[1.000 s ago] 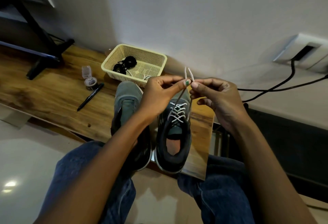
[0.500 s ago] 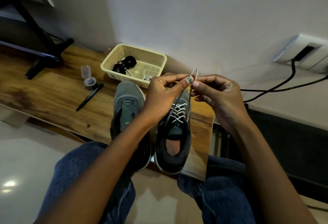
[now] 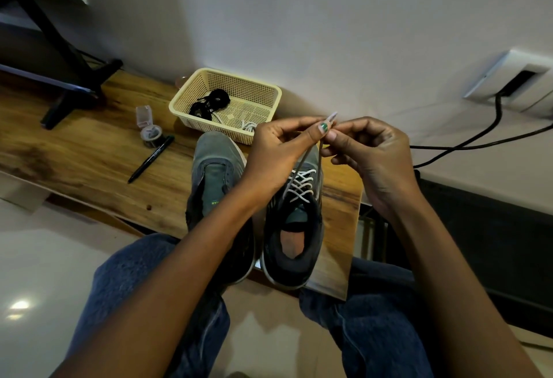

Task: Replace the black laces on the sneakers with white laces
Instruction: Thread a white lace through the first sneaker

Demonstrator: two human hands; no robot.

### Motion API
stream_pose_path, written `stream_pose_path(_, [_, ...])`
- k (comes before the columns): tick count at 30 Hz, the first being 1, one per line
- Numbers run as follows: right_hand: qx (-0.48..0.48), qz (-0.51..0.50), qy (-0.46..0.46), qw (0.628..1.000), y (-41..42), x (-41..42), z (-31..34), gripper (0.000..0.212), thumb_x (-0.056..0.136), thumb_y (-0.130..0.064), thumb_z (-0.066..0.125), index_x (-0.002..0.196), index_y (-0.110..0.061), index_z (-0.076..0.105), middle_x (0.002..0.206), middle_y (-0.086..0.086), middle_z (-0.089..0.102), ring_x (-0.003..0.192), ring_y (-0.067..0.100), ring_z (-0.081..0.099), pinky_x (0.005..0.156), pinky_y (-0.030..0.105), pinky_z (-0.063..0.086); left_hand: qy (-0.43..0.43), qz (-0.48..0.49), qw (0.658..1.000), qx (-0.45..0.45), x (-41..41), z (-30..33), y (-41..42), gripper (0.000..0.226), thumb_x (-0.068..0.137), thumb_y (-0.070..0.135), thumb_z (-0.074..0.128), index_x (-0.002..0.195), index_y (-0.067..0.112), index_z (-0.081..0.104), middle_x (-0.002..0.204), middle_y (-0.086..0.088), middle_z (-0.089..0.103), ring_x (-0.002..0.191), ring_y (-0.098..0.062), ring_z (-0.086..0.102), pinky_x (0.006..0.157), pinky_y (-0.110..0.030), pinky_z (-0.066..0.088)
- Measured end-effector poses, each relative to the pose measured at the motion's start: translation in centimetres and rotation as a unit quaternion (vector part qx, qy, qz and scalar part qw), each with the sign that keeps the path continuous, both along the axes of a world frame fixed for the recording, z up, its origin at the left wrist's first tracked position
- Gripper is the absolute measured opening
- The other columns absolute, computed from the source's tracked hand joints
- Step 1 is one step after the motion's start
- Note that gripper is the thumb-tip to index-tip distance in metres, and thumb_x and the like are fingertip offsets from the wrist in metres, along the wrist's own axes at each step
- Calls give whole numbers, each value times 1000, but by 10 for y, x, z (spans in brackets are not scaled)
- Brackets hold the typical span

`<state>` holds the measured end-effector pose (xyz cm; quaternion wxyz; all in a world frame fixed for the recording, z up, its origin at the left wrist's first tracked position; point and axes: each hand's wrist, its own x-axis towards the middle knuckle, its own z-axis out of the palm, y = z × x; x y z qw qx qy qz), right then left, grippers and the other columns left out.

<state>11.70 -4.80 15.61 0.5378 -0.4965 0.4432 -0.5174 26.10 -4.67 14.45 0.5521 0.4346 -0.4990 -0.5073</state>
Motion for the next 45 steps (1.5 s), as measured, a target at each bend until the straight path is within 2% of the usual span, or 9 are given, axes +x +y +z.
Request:
stream_pose_path(4, [19,12,-2,1000,-1,-4,0,28,66,-12,75,87,-8,57,78,9,70,68,20,69,58,24,53,-4,6,1000,-5,2,0,-1,13,87,6,65,97,10,72,95,-8,73,97,-25,68,91,-34,54])
stream_pose_path(8, [61,139,152,977,0,-8,-3,41,69,-15,78,108,-13,65,103,3,69,85,13,67,67,19,53,-29,-10,1000,-6,5,1,0,16,87,8,66,101,1,70,103,-13,68,99,-22,65,92,-35,53])
stream_pose_path(11, [80,239,204,946,6,1,-4,20,79,-10,74,96,-17,67,86,-14,72,77,-3,65,63,9,49,-56,-33,998,-9,7,5,2,10,87,10,66,95,9,72,102,-11,69,99,-22,65,91,-39,52])
stream_pose_path(16, [54,215,307,925,4,-1,-14,6,82,-13,73,85,-10,70,78,1,70,64,-2,61,55,9,43,-164,-56,984,-28,35,7,1,8,87,11,66,93,15,70,88,3,70,81,-1,63,75,-14,49])
stream_pose_path(22, [66,185,330,923,2,-15,-20,6,76,-10,77,81,-9,73,74,4,73,61,4,63,56,15,50,-375,-203,902,58,57,-6,8,5,85,16,69,88,15,73,71,15,67,64,9,59,61,-7,43])
stream_pose_path(25, [64,190,351,915,2,-17,-20,9,73,-7,79,80,-11,75,74,2,74,65,4,66,62,18,53,-428,-253,863,85,45,-14,12,1,82,21,74,83,20,74,74,10,71,70,-1,65,68,-23,52])
stream_pose_path(36, [54,282,434,854,7,-11,-14,15,78,-8,77,91,-14,77,86,-4,75,80,5,70,79,27,58,-718,-125,685,-1,0,-14,34,34,89,45,61,113,21,61,111,-7,63,106,-28,59,72,-31,32])
stream_pose_path(40, [80,274,385,878,7,-17,-17,18,88,3,62,92,-10,74,84,6,74,77,15,72,74,30,60,-689,-187,699,38,8,-9,30,28,86,45,64,110,30,67,105,2,67,97,-21,63,70,-28,37])
stream_pose_path(45, [63,228,362,901,4,-17,-17,9,82,2,70,82,-7,72,72,7,72,60,12,69,52,19,52,-552,-259,781,137,34,1,19,6,81,37,72,83,32,74,66,18,69,47,5,59,61,-21,45])
